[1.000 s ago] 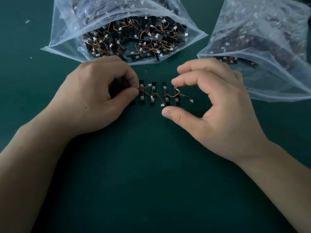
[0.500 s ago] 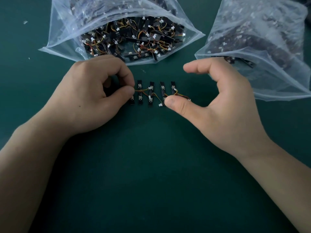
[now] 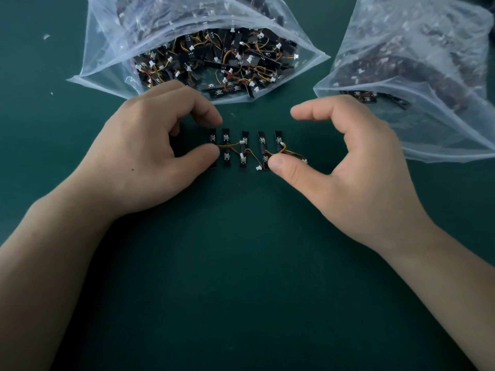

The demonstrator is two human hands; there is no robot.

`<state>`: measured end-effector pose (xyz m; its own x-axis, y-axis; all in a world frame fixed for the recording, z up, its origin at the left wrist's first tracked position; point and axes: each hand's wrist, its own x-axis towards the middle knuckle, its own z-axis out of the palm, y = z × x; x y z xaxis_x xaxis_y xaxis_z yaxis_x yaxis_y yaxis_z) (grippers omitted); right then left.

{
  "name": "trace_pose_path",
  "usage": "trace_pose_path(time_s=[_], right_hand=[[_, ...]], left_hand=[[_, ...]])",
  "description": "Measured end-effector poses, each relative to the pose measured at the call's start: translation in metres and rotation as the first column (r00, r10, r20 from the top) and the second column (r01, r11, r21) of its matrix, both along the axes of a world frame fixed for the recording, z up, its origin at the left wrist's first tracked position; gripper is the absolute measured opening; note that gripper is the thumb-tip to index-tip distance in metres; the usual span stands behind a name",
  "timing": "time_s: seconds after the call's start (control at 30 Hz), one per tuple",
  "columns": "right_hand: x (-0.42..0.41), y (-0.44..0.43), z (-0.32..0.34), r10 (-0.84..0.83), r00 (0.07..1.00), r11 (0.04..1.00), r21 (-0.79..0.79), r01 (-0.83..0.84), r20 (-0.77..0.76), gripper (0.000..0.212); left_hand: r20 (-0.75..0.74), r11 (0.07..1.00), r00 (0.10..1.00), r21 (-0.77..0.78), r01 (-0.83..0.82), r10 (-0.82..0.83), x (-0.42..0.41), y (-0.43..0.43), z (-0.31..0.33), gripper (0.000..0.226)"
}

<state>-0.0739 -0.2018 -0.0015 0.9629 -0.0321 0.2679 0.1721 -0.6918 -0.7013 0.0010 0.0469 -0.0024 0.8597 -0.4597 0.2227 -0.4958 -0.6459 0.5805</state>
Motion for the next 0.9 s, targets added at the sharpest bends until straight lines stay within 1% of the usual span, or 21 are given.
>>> trace_pose_path(time_s=[0.23, 0.3, 0.37, 0.43, 0.5, 0.57, 0.6, 0.73, 0.9], right_hand=[[-0.0002, 0.0002, 0.0016, -0.003, 1.0, 1.0, -0.003, 0.003, -0.011, 0.045], [-0.0005, 0.0002, 0.0018, -0.002, 1.0, 1.0, -0.005, 0.002, -0.016, 0.045], [-0.0006, 0.0003, 0.0021, -0.001, 1.0, 1.0, -0.012, 0.0, -0.018, 0.045], [-0.0006, 0.0008, 0.0022, -0.002, 1.0, 1.0, -0.021, 0.002, -0.018, 0.045], [-0.0008, 0.001, 0.002, -0.004, 1.0, 1.0, -0.027, 0.004, -0.016, 0.045], [-0.0009, 0.0013, 0.0017, -0.005, 1.0, 1.0, -0.031, 0.004, -0.015, 0.044], [-0.0009, 0.0013, 0.0015, -0.007, 1.0, 0.999, -0.035, 0.007, -0.014, 0.044], [-0.0009, 0.0015, 0.0012, -0.013, 1.0, 0.999, -0.043, 0.013, -0.009, 0.042], [-0.0012, 0.0011, 0.0009, -0.012, 1.0, 0.999, -0.04, 0.011, -0.005, 0.04]], left_hand=[[-0.007, 1.0, 1.0, 0.001, -0.004, 0.004, -0.0003, -0.0005, -0.0006, 0.026], [0.04, 1.0, 0.999, -0.002, -0.016, 0.016, -0.0001, -0.0007, -0.0005, 0.022], [0.147, 0.996, 0.985, 0.006, -0.09, 0.088, 0.0002, -0.0018, -0.0011, 0.019], [0.205, 0.975, 0.956, 0.021, -0.219, 0.21, 0.0002, -0.0038, -0.0015, 0.025], [0.165, 0.954, 0.949, 0.088, -0.286, 0.269, 0.0007, -0.0065, -0.0029, 0.037], [0.122, 0.943, 0.955, 0.164, -0.288, 0.27, 0.0017, -0.0081, -0.0051, 0.048], [0.12, 0.942, 0.955, 0.171, -0.289, 0.271, 0.0027, -0.008, -0.0061, 0.051], [0.137, 0.937, 0.943, 0.134, -0.322, 0.305, 0.0052, -0.0057, -0.0082, 0.058], [0.135, 0.925, 0.939, 0.176, -0.336, 0.316, 0.0046, -0.0062, -0.0079, 0.058]])
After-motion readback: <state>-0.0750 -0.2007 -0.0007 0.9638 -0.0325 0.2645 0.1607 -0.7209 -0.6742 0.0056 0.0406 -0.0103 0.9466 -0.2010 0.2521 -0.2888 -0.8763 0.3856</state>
